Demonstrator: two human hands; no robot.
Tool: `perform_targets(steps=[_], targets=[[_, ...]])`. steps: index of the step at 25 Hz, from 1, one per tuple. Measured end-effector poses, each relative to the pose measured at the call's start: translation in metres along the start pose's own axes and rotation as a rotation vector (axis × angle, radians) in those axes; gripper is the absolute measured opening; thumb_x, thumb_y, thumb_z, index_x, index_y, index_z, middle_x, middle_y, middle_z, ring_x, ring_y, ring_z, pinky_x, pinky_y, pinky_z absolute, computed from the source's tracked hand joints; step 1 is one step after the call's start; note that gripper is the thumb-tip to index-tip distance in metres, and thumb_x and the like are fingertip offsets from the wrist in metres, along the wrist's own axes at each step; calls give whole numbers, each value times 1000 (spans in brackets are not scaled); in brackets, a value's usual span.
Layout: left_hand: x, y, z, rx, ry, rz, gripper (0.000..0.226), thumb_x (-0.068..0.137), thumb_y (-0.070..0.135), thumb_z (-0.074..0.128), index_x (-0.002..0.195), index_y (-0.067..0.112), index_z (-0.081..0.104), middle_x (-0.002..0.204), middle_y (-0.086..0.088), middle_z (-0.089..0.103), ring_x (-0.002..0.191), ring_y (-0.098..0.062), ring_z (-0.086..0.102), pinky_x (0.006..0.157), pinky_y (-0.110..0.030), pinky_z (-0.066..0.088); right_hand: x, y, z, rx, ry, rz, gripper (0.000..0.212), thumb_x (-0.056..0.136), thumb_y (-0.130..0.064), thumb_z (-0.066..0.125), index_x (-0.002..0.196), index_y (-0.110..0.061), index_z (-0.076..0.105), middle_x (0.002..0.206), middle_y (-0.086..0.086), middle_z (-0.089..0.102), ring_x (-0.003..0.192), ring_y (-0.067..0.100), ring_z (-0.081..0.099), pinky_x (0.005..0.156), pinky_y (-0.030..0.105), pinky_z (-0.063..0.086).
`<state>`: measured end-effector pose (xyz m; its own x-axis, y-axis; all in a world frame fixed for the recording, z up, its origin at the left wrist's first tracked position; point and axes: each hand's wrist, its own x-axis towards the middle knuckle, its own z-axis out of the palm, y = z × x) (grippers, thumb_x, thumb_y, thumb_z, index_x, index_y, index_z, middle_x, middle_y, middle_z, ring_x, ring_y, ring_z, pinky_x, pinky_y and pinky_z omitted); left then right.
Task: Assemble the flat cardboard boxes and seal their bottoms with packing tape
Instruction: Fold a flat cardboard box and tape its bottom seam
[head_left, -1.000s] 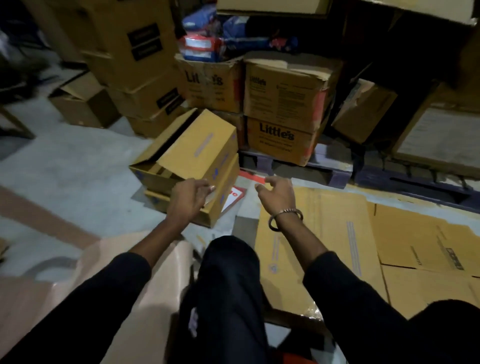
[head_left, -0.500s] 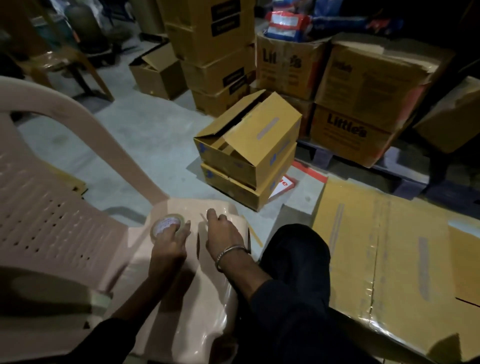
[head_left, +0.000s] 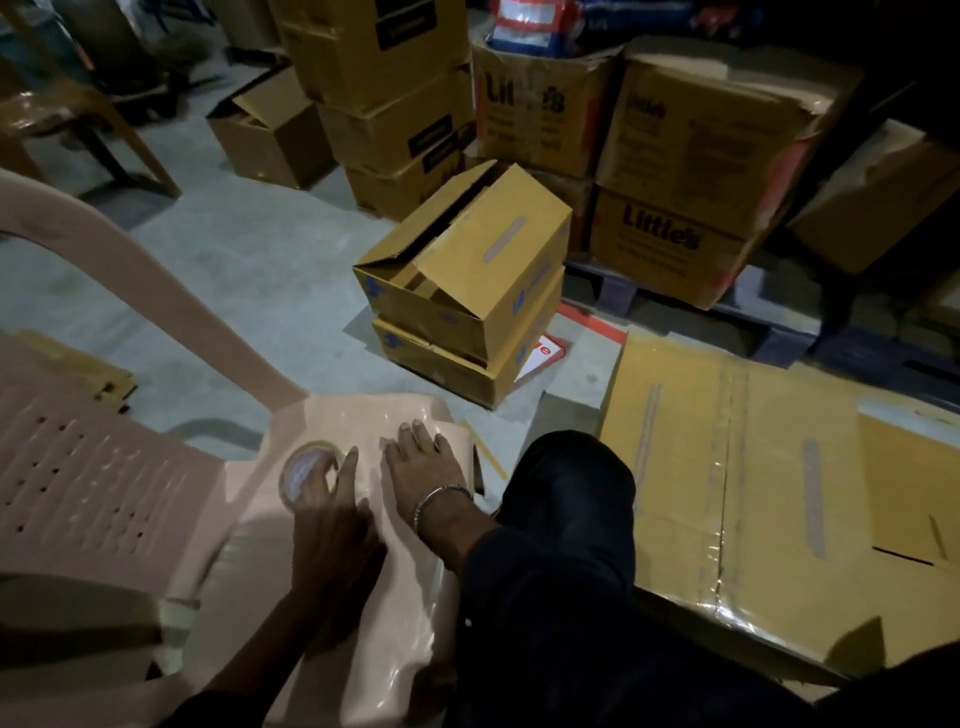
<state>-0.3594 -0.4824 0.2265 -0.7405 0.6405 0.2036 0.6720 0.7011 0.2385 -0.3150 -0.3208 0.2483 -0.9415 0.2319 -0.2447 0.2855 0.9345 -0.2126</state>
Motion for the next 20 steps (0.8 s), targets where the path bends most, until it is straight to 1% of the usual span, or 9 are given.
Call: perform_targets(steps=[3, 6, 9, 10, 12, 14, 16, 18, 20], targets=[[12, 15, -7, 36, 27, 46, 57, 85, 25, 56, 139, 4, 60, 130, -30, 58, 119, -48, 55, 99, -59, 44, -11, 3, -21, 136, 15, 39, 63, 104, -31, 47, 160, -14, 24, 168, 19, 17, 156, 38, 12, 118, 58, 24], [35, 41, -23, -106, -1, 37, 56, 79, 24, 62, 134, 14, 60, 122, -14, 63, 106, -38, 61, 86, -52, 51, -34, 14, -73, 394, 82, 158, 55, 99, -37, 57, 147, -12, 47, 161, 18, 27, 153, 34, 18, 116, 53, 29], [72, 97, -37, -291, -9, 115, 59, 83, 12, 73, 139, 20, 55, 124, -8, 60, 107, -34, 61, 86, -52, 53, -75, 61, -135, 567, 407, 267, 38, 95, -37, 62, 126, -17, 66, 137, 12, 50, 138, 33, 37, 106, 47, 41], [86, 124, -40, -329, 10, 146, 55, 86, 8, 72, 138, 19, 55, 123, -7, 60, 107, -33, 61, 85, -51, 53, -90, 84, -152, 570, 495, 311, 36, 93, -37, 63, 123, -18, 68, 135, 10, 53, 135, 32, 39, 104, 46, 43], [114, 184, -46, -369, 35, 260, 44, 92, 13, 64, 135, 16, 56, 120, -8, 59, 105, -34, 61, 81, -49, 54, -119, 132, -178, 549, 584, 412, 35, 93, -36, 62, 124, -20, 68, 136, 8, 54, 135, 30, 40, 104, 48, 44], [140, 237, -45, -397, -5, 352, 40, 95, 23, 60, 135, 18, 55, 120, -7, 59, 103, -31, 62, 79, -46, 54, -142, 177, -190, 496, 593, 506, 35, 95, -36, 61, 125, -20, 67, 137, 7, 55, 135, 30, 41, 105, 48, 45], [158, 289, -38, -410, -123, 427, 41, 98, 32, 62, 137, 21, 54, 123, -5, 60, 107, -26, 61, 84, -43, 53, -166, 222, -187, 466, 569, 614, 35, 96, -36, 62, 127, -20, 65, 138, 7, 54, 137, 30, 40, 104, 46, 43], [166, 332, -24, -360, -222, 509, 46, 96, 41, 60, 138, 23, 52, 123, -5, 60, 109, -26, 60, 87, -44, 52, -186, 264, -170, 447, 519, 697, 36, 95, -36, 64, 128, -20, 64, 139, 8, 54, 138, 30, 40, 104, 45, 43], [168, 362, 3, -284, -315, 546, 50, 94, 43, 60, 140, 25, 52, 123, -6, 59, 112, -28, 60, 93, -45, 49, -198, 304, -139, 443, 439, 763, 38, 95, -36, 64, 129, -19, 63, 136, 9, 56, 136, 31, 43, 105, 44, 46]])
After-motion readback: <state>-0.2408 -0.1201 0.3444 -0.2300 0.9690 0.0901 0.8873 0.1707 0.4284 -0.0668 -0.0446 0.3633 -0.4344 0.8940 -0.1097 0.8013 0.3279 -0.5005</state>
